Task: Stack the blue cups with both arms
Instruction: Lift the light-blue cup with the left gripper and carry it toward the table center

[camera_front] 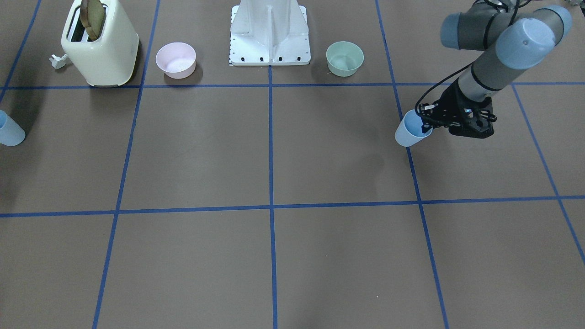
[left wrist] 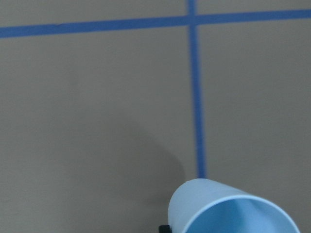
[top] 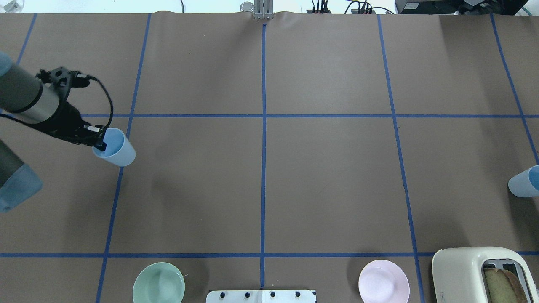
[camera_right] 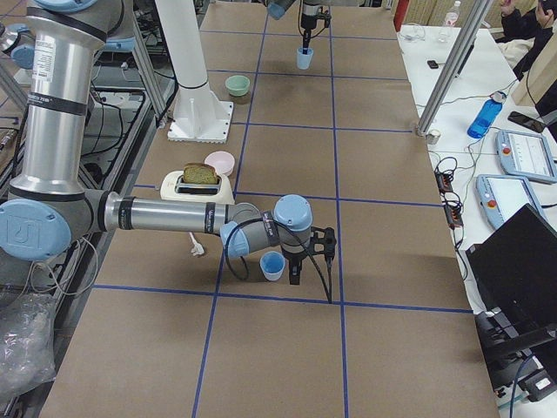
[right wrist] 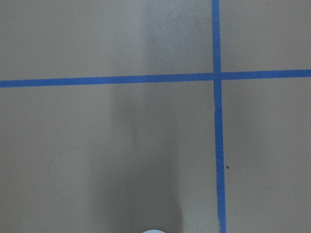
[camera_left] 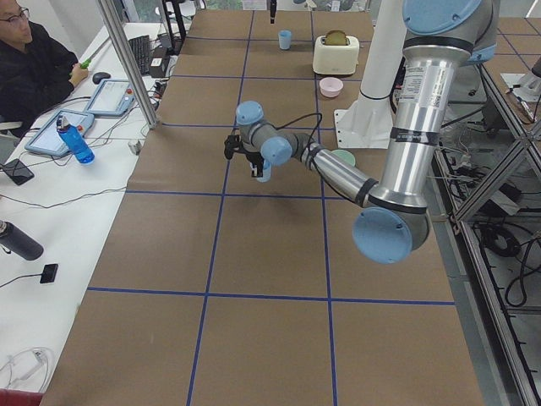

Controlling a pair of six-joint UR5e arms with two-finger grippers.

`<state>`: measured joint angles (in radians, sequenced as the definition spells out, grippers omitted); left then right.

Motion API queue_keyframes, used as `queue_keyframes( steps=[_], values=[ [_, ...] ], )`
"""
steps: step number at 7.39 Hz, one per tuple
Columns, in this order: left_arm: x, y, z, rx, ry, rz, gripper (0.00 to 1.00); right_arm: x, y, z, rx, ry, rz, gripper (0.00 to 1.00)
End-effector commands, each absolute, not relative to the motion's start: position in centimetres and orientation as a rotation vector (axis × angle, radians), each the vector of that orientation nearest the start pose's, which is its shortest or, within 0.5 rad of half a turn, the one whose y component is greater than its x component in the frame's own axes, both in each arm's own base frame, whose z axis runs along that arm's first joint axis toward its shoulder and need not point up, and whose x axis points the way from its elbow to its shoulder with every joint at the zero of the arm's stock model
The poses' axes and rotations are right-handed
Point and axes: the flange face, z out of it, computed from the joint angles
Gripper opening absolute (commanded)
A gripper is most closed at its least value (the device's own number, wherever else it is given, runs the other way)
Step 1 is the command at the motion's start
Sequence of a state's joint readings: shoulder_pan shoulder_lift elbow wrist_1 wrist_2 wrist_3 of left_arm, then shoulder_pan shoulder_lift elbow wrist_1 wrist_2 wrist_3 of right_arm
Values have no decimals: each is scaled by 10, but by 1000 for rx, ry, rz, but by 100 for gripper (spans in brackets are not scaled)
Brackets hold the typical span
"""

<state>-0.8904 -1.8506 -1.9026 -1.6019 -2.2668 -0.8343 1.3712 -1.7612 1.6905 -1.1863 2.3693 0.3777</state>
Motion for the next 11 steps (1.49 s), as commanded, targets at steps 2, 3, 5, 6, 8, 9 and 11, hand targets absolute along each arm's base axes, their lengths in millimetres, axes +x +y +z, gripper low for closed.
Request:
queue_keyframes(
  steps=[2,3,5,6,8,9,11],
  values=[
    [332,-508,214,-70,915,-28,0,-36,-413,659,27,-836,14,100],
    [348,-509,201,-83,921,-32,0,-38,-403,673,32,-838,2,100],
    [384,-512,179,-83,909,-48,0,-36,-384,696,44,-847,-13,100],
    [395,-515,173,-87,919,-58,0,-38,-382,698,36,-847,-18,100],
    [402,-515,172,-84,932,-59,0,-41,-375,701,26,-851,-24,100],
    [405,-514,171,-84,932,-57,0,-45,-374,701,18,-851,-32,100],
    [406,-513,172,-87,931,-57,0,-53,-374,700,18,-854,-50,99]
  ],
)
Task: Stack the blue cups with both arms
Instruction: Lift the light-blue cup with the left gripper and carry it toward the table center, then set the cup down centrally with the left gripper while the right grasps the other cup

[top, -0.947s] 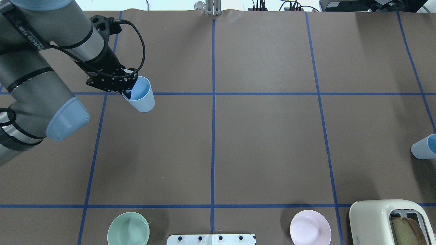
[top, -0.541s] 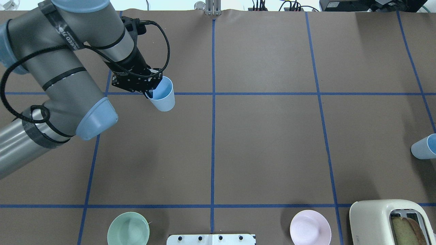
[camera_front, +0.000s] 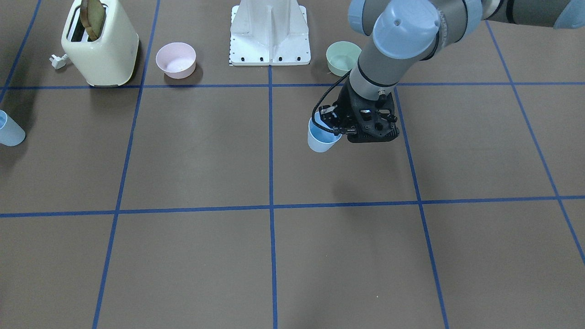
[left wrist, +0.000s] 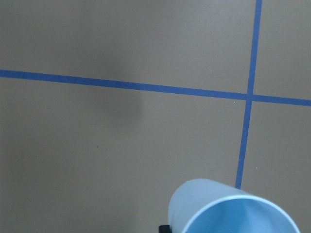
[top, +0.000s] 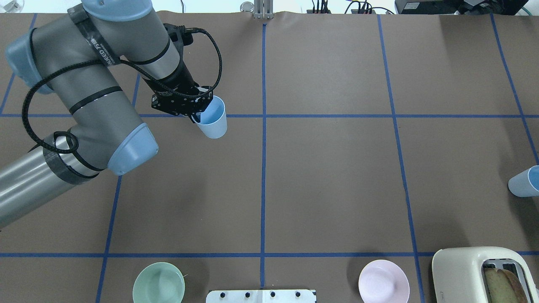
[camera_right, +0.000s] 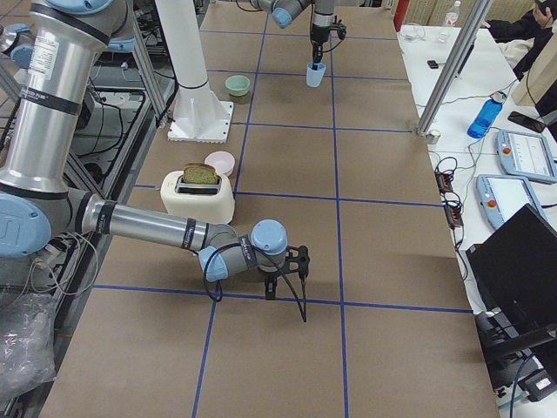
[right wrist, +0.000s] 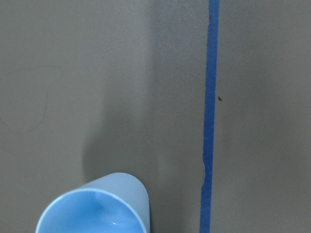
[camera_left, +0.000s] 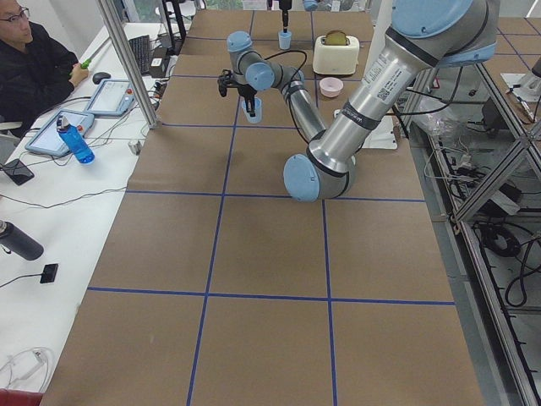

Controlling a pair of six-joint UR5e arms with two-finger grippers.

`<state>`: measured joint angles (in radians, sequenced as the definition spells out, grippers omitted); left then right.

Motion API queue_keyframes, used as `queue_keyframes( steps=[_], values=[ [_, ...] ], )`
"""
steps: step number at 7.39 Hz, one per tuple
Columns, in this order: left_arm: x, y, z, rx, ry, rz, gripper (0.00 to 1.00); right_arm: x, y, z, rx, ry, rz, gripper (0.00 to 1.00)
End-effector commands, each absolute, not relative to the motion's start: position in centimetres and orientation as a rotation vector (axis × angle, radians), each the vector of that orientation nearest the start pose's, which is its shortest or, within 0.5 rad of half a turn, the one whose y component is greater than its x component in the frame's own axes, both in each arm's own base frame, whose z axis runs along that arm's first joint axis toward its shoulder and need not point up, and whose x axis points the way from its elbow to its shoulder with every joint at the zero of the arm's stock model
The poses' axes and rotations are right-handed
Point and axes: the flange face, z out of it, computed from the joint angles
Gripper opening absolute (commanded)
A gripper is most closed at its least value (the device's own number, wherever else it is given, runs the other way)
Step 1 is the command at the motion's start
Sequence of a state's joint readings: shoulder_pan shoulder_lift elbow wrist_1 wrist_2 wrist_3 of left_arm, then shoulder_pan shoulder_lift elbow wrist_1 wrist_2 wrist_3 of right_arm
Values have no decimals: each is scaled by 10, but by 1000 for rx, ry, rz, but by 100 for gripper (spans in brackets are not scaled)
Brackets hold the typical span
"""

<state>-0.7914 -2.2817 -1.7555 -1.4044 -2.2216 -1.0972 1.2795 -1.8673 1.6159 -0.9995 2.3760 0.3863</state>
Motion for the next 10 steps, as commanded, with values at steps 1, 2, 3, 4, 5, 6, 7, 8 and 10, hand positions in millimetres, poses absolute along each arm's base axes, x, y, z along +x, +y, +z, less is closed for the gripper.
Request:
queue_keyframes(
  steps=[1,2,3,4,5,6,7,8,10],
  values=[
    [405,-512,170,-86,934,-56,0,-55,-374,701,18,-849,-55,89],
    [404,-513,170,-84,935,-56,0,-57,-373,701,16,-846,-60,66],
    [404,-513,170,-84,935,-55,0,-60,-374,700,12,-846,-67,24],
    [404,-513,170,-84,935,-55,0,-63,-373,700,8,-848,-70,6],
    [404,-513,172,-85,933,-56,0,-63,-373,700,8,-850,-72,0],
    [405,-512,172,-85,933,-53,0,-63,-373,700,9,-849,-69,0],
    [406,-513,171,-85,934,-54,0,-63,-375,702,8,-842,-65,0],
    [414,-513,175,-88,935,-48,0,-70,-394,690,33,-855,-78,0],
    [438,-520,184,-74,960,-58,0,-86,-443,660,47,-872,-91,0]
  ],
)
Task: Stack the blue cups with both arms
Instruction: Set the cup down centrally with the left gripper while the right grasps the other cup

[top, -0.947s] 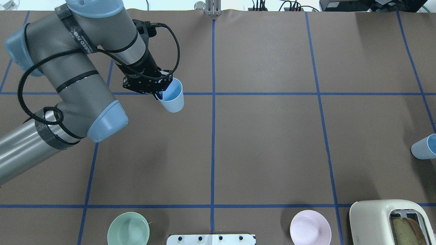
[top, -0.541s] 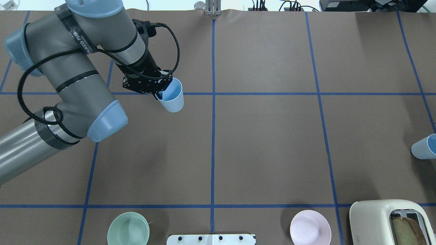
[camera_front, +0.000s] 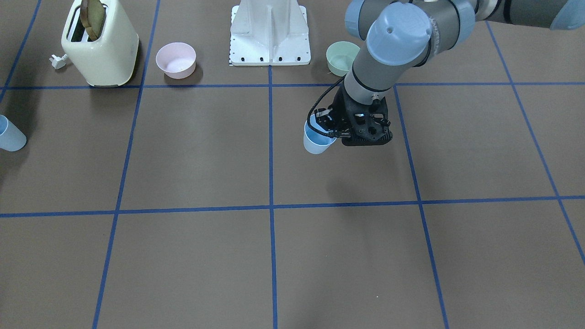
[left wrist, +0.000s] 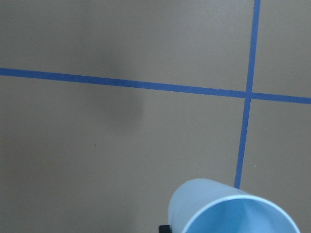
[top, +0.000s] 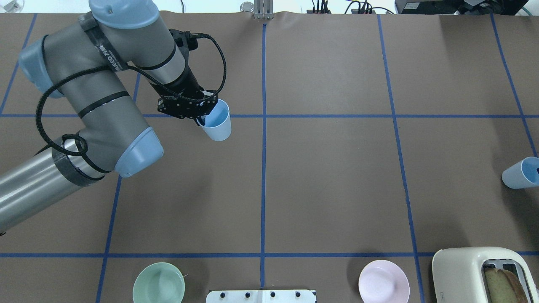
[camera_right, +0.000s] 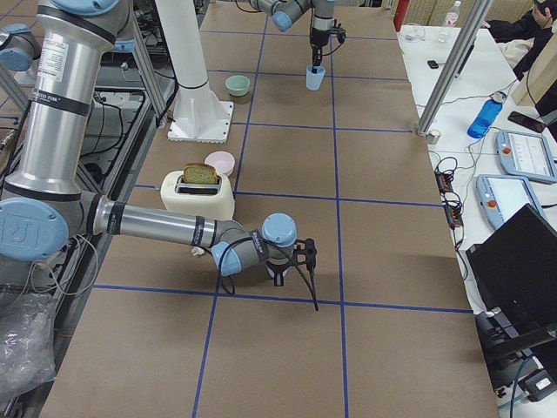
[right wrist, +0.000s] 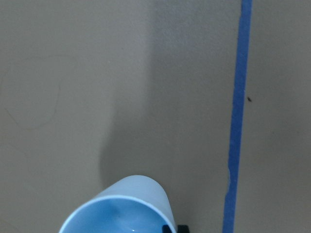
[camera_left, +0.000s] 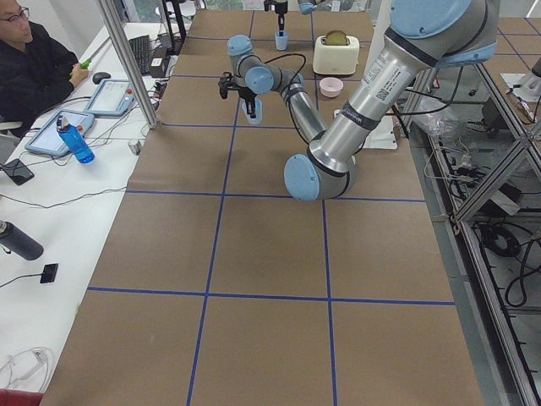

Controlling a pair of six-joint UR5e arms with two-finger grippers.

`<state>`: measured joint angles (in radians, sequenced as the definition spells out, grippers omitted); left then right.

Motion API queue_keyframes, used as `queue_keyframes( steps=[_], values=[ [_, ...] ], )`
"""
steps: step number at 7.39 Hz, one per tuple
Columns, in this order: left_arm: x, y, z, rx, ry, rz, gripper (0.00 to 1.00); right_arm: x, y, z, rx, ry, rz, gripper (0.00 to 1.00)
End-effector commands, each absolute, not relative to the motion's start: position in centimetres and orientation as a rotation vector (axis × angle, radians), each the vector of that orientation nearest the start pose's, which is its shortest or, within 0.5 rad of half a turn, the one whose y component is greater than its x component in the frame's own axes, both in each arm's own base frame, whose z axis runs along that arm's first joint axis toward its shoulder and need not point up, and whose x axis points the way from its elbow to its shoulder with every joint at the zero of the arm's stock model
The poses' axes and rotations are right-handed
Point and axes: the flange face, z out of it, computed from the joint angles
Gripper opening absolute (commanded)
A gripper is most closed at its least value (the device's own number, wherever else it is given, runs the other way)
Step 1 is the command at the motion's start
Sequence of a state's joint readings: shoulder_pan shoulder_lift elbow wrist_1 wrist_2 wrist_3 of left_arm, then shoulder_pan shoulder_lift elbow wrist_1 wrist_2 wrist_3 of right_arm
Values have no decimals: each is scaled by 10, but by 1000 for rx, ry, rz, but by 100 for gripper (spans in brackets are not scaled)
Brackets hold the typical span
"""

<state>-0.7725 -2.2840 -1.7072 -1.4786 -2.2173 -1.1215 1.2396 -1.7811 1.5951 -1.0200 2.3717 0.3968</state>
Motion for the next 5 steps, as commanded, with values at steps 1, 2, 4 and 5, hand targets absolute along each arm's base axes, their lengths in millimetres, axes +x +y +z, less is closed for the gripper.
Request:
queue_keyframes(
  steps=[1,2,4,5],
  values=[
    [458,-517,190,-63,951,-66,0,-88,-471,639,38,-874,-76,0],
    [470,-519,188,-61,962,-81,0,-86,-500,612,24,-883,-52,0],
    [499,-524,183,-51,962,-87,0,-84,-559,545,17,-910,-17,0],
    [520,-510,185,-32,963,-78,0,-87,-580,512,19,-910,-14,0]
  ],
)
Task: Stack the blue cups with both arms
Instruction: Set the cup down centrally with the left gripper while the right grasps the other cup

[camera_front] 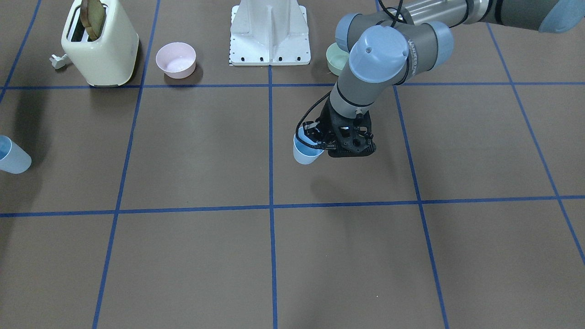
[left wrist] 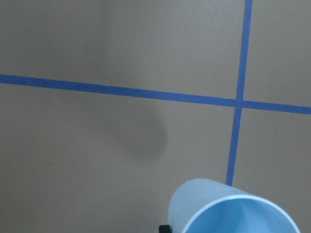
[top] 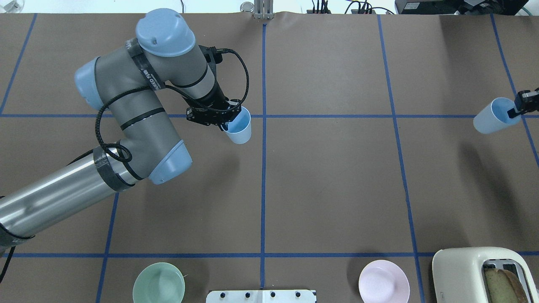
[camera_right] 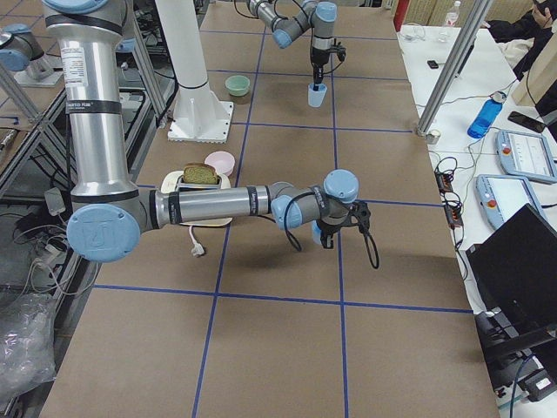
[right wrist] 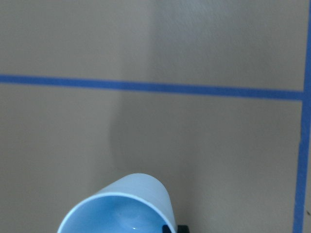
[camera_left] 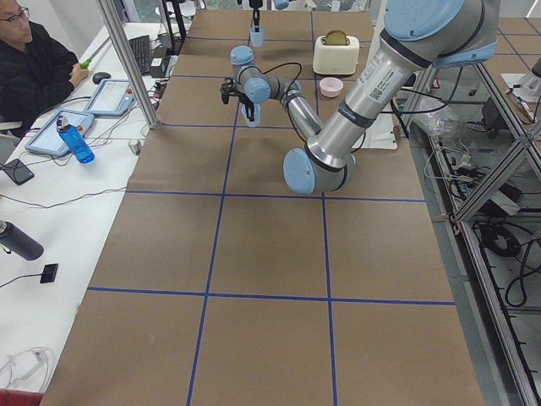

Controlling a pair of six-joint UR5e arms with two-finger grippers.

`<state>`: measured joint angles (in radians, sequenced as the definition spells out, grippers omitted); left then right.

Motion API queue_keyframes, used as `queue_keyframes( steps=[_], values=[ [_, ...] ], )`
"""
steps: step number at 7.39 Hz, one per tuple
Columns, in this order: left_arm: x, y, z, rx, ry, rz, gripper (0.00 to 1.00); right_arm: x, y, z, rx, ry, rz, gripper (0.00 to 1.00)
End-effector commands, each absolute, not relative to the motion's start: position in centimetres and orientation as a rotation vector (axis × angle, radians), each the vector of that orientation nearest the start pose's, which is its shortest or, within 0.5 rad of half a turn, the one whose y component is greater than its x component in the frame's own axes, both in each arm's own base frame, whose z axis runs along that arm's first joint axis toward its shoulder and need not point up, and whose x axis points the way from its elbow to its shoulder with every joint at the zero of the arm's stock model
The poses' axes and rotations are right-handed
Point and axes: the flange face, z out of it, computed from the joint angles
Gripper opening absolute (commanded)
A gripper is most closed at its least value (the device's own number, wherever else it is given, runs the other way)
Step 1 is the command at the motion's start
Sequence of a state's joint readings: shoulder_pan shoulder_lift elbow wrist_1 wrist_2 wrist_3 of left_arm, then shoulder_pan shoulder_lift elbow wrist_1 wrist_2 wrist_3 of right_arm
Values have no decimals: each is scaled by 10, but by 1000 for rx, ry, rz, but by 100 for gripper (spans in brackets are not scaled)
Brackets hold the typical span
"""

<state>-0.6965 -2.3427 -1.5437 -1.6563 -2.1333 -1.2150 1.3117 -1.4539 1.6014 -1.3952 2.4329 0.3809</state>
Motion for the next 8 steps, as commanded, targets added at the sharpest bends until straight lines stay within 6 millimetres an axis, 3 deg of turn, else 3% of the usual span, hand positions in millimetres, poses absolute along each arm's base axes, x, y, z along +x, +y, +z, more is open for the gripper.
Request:
queue_keyframes(
  steps=[1,3,5,8],
  values=[
    [533,-503,184,-25,965,-83,0,-90,-598,480,15,-906,-8,0],
    [558,-484,187,-2,949,-75,0,-94,-620,438,21,-897,-6,0],
    [569,-477,191,-2,942,-64,0,-94,-625,426,26,-900,-6,0],
    [572,-478,192,-3,939,-62,0,-93,-625,425,30,-900,-6,0]
  ],
)
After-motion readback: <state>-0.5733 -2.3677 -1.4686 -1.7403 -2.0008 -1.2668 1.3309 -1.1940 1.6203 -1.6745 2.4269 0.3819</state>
